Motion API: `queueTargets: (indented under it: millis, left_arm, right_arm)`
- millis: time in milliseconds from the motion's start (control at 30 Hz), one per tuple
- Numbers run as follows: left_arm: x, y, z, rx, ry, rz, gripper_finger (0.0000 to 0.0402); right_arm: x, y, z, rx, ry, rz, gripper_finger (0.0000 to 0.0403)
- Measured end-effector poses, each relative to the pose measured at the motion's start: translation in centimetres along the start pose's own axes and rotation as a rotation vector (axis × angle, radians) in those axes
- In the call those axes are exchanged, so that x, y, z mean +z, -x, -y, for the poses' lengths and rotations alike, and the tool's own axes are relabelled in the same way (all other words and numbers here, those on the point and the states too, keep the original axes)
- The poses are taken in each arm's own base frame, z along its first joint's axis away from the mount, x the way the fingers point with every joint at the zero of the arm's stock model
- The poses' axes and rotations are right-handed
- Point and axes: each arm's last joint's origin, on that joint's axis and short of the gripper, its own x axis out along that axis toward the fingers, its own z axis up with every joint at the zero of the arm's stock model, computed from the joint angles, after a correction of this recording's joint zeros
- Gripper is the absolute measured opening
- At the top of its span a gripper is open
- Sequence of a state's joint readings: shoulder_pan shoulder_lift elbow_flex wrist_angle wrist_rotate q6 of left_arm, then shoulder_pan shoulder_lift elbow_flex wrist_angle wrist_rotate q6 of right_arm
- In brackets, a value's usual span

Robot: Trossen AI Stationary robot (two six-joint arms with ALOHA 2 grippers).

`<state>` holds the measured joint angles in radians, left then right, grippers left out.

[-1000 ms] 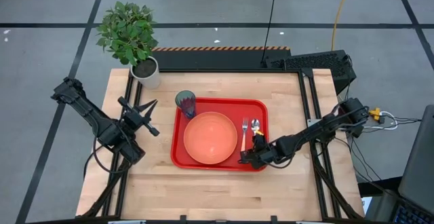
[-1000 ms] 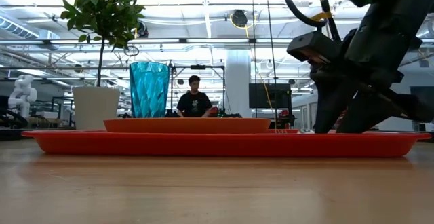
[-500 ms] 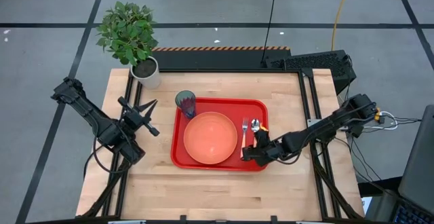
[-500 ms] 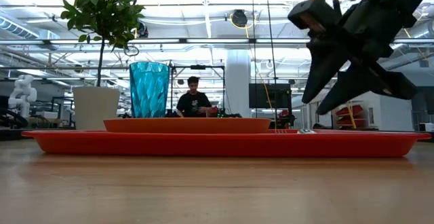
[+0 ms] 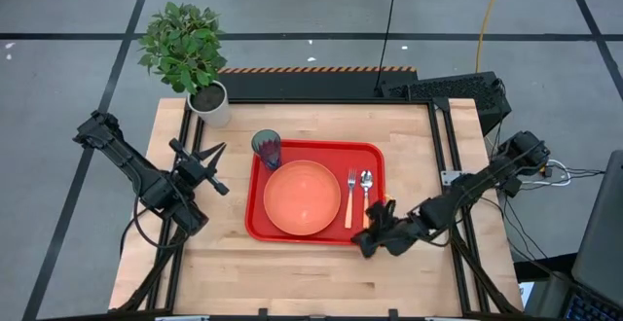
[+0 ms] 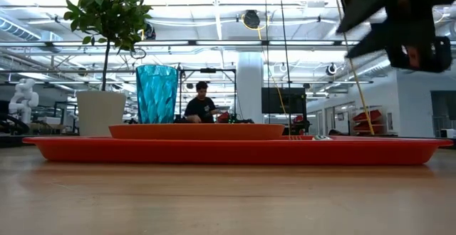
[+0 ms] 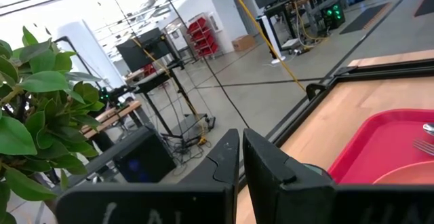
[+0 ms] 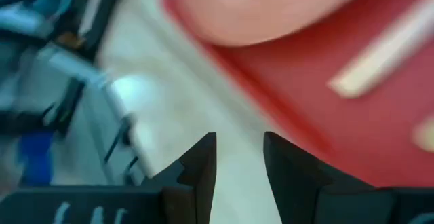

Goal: Pick and place plate/cup/fork/spoon on tray
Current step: Adjust the red serving tray

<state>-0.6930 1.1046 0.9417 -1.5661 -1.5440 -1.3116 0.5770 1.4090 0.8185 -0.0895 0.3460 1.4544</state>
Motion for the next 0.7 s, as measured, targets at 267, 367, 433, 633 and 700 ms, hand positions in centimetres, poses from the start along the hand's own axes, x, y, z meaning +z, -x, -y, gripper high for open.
queueTargets:
  millis: [267, 367, 433, 633, 700]
  left_arm:
    - [0.0, 0.0, 0.0, 0.001, 0.014, 0.003, 0.0026]
    - [0.1, 0.0, 0.2, 0.000, 0.031, 0.003, 0.0026]
    - [0.1, 0.0, 0.2, 0.000, 0.035, 0.003, 0.0026]
    - [0.1, 0.0, 0.3, -0.001, 0.041, 0.001, 0.0026]
    - [0.1, 0.0, 0.3, -0.001, 0.037, 0.001, 0.0026]
  right_arm:
    - [-3.6, -0.8, -1.4, 0.181, 0.302, -0.101, 0.0116]
    - [-4.2, -1.8, -0.2, 0.087, 0.368, -0.125, 0.0111]
    - [-4.4, -2.2, 0.5, 0.035, 0.393, -0.144, 0.0092]
    - [-4.6, -2.6, 0.8, 0.015, 0.539, -0.143, 0.0008]
    - [-4.5, -2.6, 0.8, 0.007, 0.592, -0.119, 0.0003]
